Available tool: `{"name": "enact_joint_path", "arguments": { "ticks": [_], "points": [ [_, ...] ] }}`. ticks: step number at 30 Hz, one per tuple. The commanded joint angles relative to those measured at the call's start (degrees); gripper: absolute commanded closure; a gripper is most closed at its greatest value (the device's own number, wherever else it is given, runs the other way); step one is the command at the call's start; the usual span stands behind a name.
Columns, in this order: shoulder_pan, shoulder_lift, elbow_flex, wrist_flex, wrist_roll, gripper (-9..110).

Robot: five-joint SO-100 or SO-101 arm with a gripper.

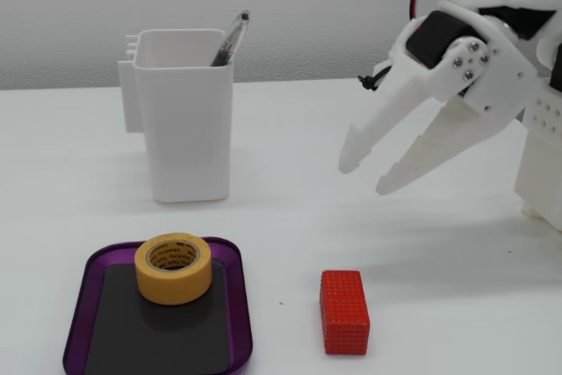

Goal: Pick up the cube and place it in the box.

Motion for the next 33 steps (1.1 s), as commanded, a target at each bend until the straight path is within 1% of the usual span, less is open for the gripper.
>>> {"name": "enact_joint_path", "arguments": {
  "ticks": [1, 6, 9, 16, 20, 27, 33],
  "points": [
    [-3.3, -19.9, -16.5, 0.2, 4.0, 85],
    [-13.7, -40.5, -31.2, 4.0, 9.5, 84],
    [-16.8, -48.0, -35.8, 3.8, 10.2, 84],
    [-16.7, -56.9, -37.8, 1.9, 10.3, 84],
    [-16.6, -59.6, -36.9, -2.6, 10.3, 84],
    [-12.5, -63.3, -36.9, -5.9, 10.2, 84],
    [-12.1, -65.7, -36.7, -6.2, 9.8, 85]
  ]
}}
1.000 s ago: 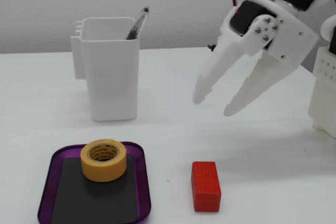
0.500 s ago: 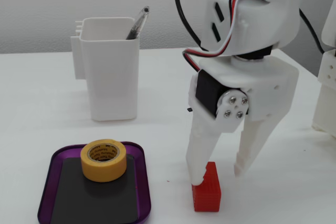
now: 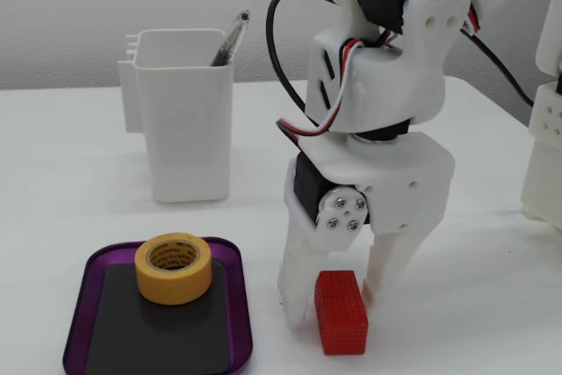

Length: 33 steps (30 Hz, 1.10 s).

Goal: Pick up the cube and place it in the box.

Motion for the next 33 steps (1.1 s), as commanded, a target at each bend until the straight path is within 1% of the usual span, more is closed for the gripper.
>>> {"name": "enact_joint_path", "arguments": {
  "ticks": [1, 3, 6, 11, 17, 19, 22, 26, 33],
  "points": [
    [0.5, 0.0, -1.3, -0.4, -0.2, 86],
    [0.5, 0.2, -1.3, -0.4, -0.3, 91],
    [0.4, 0.6, -1.4, 0.2, -0.3, 103],
    [0.5, 3.6, -3.8, 2.5, -1.9, 102],
    [0.7, 13.4, -12.4, 3.0, -4.9, 102],
    [0.8, 13.9, -16.1, 2.3, -6.2, 102],
    [0.9, 9.7, -20.8, 0.2, -7.2, 102],
    [0.9, -0.4, -27.1, -2.6, -7.2, 102],
    [0.8, -16.0, -37.7, -1.8, -6.7, 102]
  ]
}}
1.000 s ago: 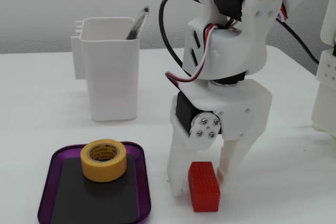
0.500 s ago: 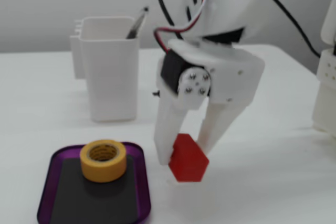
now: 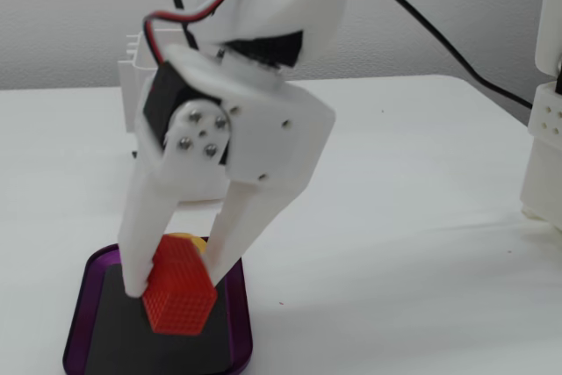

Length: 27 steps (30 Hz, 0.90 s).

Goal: Pick up the cube and place it in the box.

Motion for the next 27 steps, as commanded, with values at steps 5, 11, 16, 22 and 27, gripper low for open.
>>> {"name": "enact_joint_path", "arguments": {
  "ticks": [5, 11, 16, 22, 27],
  "points": [
    [0.0, -8.4, -8.7, -0.4, 0.3, 102],
    [3.0, -10.4, -8.9, -1.0, 0.0, 102],
    [4.1, -10.4, -8.9, -0.3, -0.2, 102],
    [3.6, -8.4, -8.9, 2.3, 0.1, 92],
    [3.6, -2.5, -9.0, 5.9, -0.2, 86]
  ]
}}
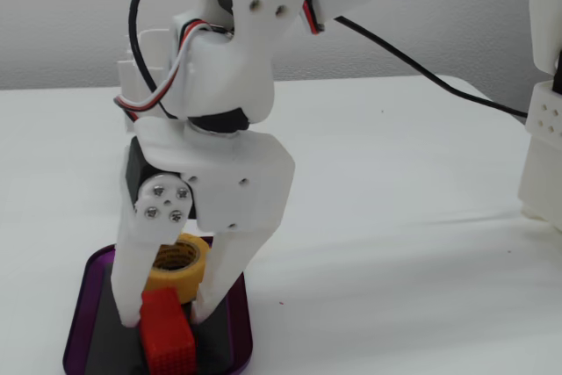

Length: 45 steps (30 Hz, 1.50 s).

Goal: Pick up the cube and place it in the box.

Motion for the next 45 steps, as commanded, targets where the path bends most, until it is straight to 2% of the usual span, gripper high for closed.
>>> {"name": "enact_joint_path", "arguments": {
  "ticks": [1, 9, 17, 27, 31, 37, 45],
  "points": [
    [-0.2, 9.0, -2.9, 2.5, -0.3, 86],
    [-0.4, 30.6, -2.8, 12.5, -1.8, 86],
    [0.3, 56.2, 2.3, 21.2, 1.7, 86],
    [0.4, 84.6, 38.9, 21.1, 1.8, 86],
    [1.1, 96.5, 56.1, 15.6, 1.8, 86],
    [8.2, 114.3, 79.5, 6.5, 1.7, 86],
    [9.8, 129.2, 96.1, 9.4, 2.1, 86]
  ]
}}
